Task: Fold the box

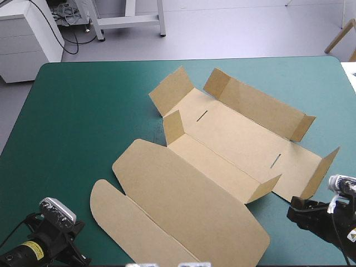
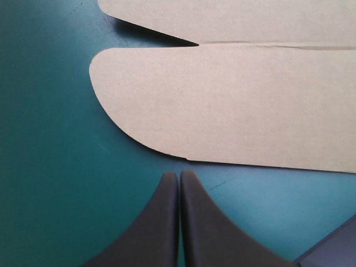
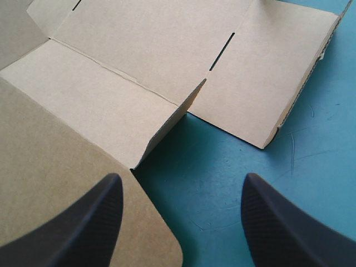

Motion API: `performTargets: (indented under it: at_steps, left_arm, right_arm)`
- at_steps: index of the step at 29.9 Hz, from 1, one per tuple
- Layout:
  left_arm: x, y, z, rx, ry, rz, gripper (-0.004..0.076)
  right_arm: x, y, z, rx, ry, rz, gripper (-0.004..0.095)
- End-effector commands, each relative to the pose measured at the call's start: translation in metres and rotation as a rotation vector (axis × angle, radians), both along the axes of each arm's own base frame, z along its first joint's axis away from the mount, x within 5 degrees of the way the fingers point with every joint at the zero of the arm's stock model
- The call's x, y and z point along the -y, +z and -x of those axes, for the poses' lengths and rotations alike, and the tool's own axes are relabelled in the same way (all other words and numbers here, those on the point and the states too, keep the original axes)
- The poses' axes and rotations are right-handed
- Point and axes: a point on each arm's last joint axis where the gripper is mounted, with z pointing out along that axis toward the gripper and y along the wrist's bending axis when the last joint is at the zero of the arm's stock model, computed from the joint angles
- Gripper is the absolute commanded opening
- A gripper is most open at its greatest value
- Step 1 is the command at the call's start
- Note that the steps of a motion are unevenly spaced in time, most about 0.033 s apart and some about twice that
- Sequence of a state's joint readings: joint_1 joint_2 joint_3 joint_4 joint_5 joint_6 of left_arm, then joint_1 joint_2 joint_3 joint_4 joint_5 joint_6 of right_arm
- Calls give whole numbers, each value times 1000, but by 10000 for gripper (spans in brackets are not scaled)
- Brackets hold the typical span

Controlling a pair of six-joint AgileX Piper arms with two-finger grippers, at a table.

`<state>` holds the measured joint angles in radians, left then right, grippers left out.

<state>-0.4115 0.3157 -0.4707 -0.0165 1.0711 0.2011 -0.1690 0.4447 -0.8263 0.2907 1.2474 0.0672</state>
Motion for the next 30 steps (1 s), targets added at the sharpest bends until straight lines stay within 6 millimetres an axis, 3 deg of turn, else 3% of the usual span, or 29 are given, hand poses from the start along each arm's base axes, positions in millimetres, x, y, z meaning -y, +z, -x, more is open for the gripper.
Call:
performTargets:
  at_steps: [1, 11, 22, 30]
  left_arm:
    - [3, 12, -3, 58, 5, 46, -10]
    - [3, 12, -3, 58, 5, 46, -10]
    - [3, 12, -4, 60, 5, 47, -10]
    - [3, 12, -4, 60, 5, 47, -10]
  right_arm:
    - [-2, 9, -3, 56, -12, -50, 581]
    - [-5, 12, -11, 58, -36, -149, 576]
    - [1, -12, -80, -249, -9, -250, 576]
    - [7, -35, -114, -409, -16, -270, 576]
